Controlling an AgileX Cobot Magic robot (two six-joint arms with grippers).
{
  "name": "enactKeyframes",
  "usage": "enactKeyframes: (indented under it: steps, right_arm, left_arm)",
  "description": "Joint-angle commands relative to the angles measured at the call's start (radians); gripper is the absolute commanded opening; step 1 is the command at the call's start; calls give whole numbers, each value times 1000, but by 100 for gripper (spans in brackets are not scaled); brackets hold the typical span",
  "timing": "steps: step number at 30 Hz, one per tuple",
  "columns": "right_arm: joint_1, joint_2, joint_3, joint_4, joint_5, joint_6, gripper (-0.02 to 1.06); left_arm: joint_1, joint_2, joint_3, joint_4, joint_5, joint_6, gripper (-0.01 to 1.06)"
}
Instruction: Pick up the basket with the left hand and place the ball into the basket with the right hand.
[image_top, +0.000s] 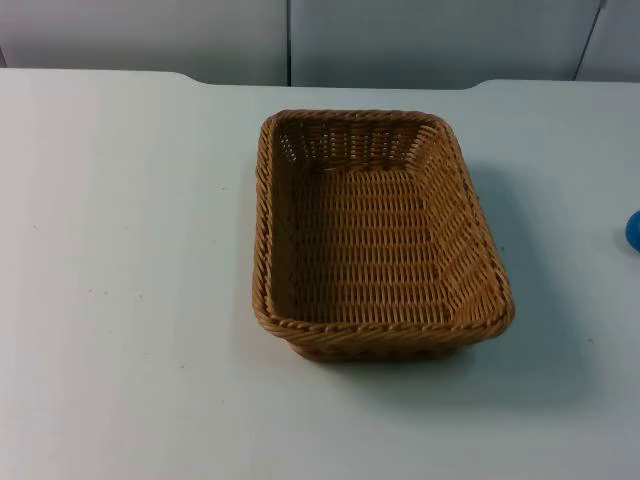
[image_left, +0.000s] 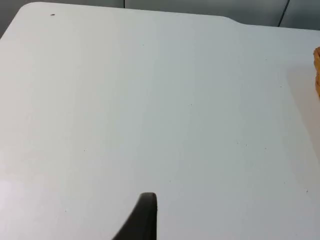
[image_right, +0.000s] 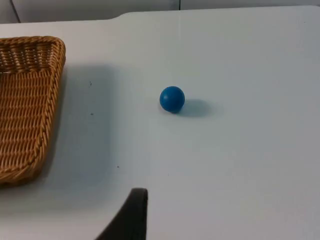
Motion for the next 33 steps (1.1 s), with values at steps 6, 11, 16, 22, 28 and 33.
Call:
enactKeyframes:
  steps: [6,11,16,22,28,33]
  right_arm:
    - [-5,-4,4,-6,-9,1,105]
    - [-5,-4,4,-4,-9,1,105]
    - [-5,-4,4,-4,-9,1,105]
    - [-5,-4,4,-4,-9,1,105]
    - [-5,-4,4,-4,-9,1,105]
    - [-5,-4,4,-4,-9,1,105]
  left_arm:
    - [4,-4,-56,-9,-33,-6,91]
    - [4,30,-117,-13,-38,-6,91]
    - [4,114,-183,-20,-46,-6,91]
    - [4,234,-229,-43,-116,-6,91]
    - [4,378,-266,-141,-208,51,91]
    - [4,490,-304,-211,-265,111,90]
